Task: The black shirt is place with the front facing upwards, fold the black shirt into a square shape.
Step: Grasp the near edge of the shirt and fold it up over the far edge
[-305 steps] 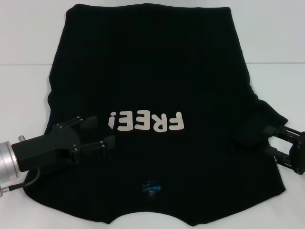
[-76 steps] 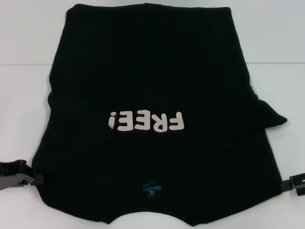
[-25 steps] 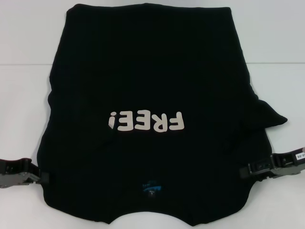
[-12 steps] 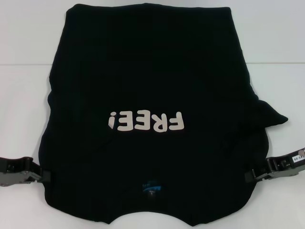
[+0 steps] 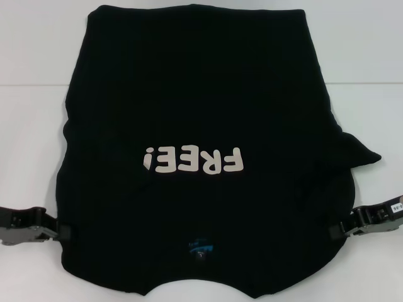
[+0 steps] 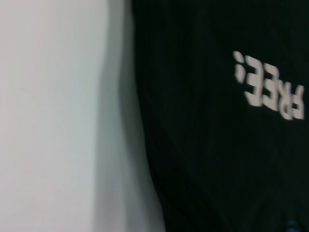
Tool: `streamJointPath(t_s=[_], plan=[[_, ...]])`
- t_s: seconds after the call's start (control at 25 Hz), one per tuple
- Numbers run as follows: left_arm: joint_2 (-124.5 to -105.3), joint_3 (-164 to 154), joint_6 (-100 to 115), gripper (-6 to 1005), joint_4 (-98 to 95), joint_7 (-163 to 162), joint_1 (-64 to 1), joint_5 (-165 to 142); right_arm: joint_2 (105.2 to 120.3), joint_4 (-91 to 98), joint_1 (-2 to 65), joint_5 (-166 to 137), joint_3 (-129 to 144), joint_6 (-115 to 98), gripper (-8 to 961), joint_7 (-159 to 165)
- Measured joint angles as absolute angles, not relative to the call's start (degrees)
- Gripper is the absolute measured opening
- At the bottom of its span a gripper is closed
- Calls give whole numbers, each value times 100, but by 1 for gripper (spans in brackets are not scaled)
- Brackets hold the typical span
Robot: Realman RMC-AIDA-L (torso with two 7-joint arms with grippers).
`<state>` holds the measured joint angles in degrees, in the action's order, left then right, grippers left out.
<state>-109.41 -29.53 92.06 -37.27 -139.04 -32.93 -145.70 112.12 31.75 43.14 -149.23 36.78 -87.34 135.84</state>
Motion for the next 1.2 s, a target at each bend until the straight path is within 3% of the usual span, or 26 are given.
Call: streamJointPath(t_s=[0.36, 0.52, 0.8, 1.2], plan=[[-10717, -3008, 10413, 20, -3420, -13394, -3427, -14543, 10882, 3325, 4246, -15241, 3809, -9881, 96, 12991], [-10688, -3210, 11244, 20, -3330, -13081, -3443, -14658, 10884, 3403, 4192, -15609, 3927, -10549, 96, 12485], [-10796, -3762, 11702, 20, -3314, -12907, -3338, -14638, 10978, 3410, 4107, -15823, 3974, -10940, 95, 12143], [-10588, -1796, 10543, 21, -3305, -13435, -3871, -14359, 10749, 3740, 4304, -14920, 2728, -10243, 96, 12936]])
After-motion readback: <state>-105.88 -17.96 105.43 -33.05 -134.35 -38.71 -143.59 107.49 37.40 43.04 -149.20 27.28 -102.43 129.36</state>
